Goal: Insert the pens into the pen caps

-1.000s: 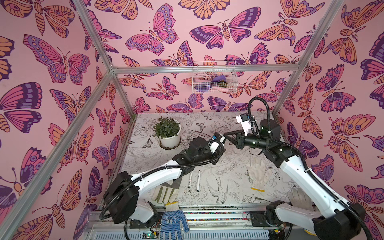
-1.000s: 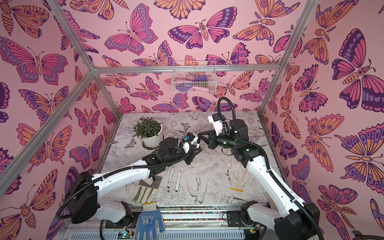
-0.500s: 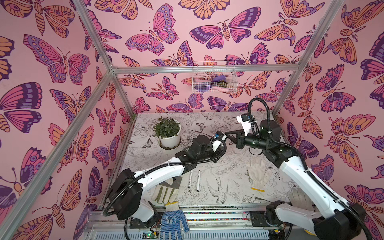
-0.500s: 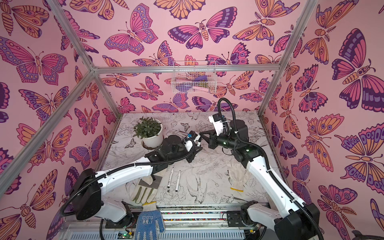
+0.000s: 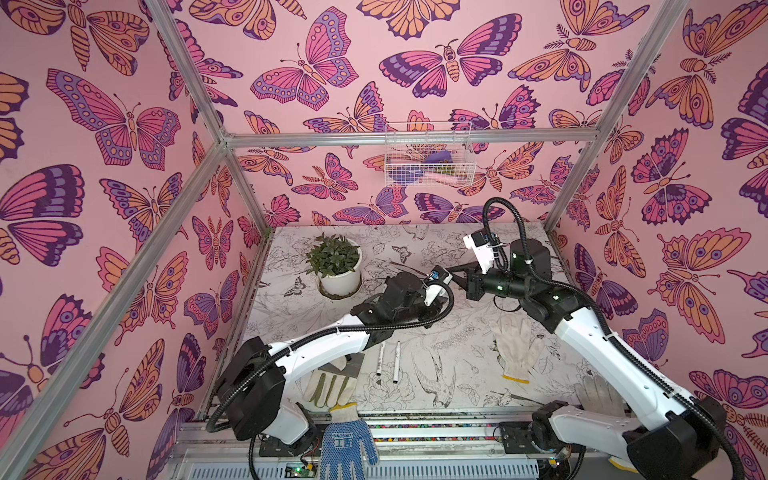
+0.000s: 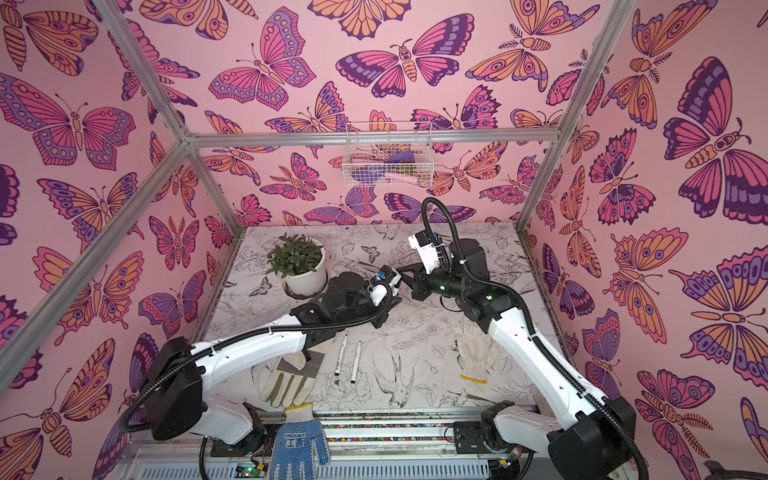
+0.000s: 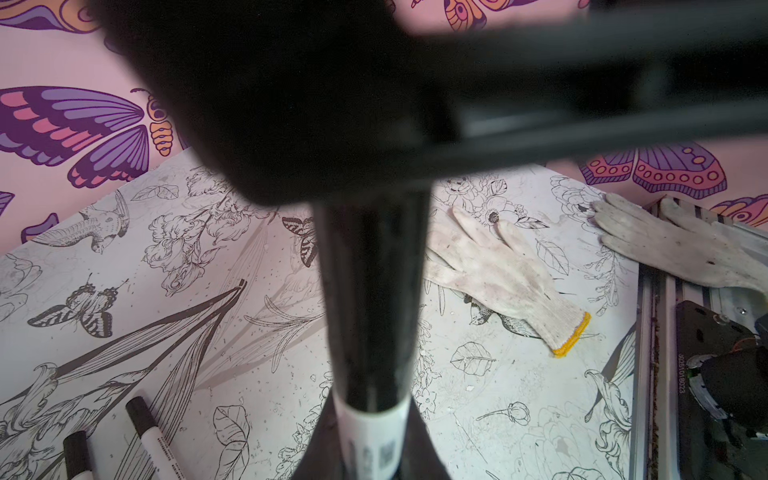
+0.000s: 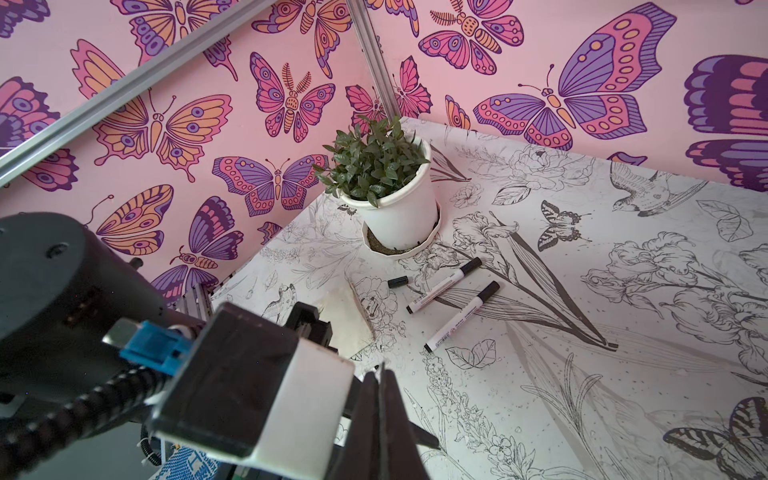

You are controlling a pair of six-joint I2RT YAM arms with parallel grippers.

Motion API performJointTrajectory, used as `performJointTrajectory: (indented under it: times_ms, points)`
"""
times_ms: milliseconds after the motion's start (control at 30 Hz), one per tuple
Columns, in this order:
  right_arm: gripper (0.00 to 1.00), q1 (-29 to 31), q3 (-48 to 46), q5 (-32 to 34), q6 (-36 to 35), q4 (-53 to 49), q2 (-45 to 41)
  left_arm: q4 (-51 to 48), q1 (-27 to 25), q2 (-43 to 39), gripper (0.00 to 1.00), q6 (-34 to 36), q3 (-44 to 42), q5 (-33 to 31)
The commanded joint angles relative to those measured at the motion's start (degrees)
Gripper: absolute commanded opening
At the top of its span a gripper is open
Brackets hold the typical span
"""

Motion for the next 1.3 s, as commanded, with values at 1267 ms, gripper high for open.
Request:
performJointTrajectory:
  times_ms: [1267]
  points:
    - [0.00,-6.4,0.9,-11.9,10.3,-7.2,2.9,35.2,4.2,-7.4,0.00,-18.0,-7.5,21.9]
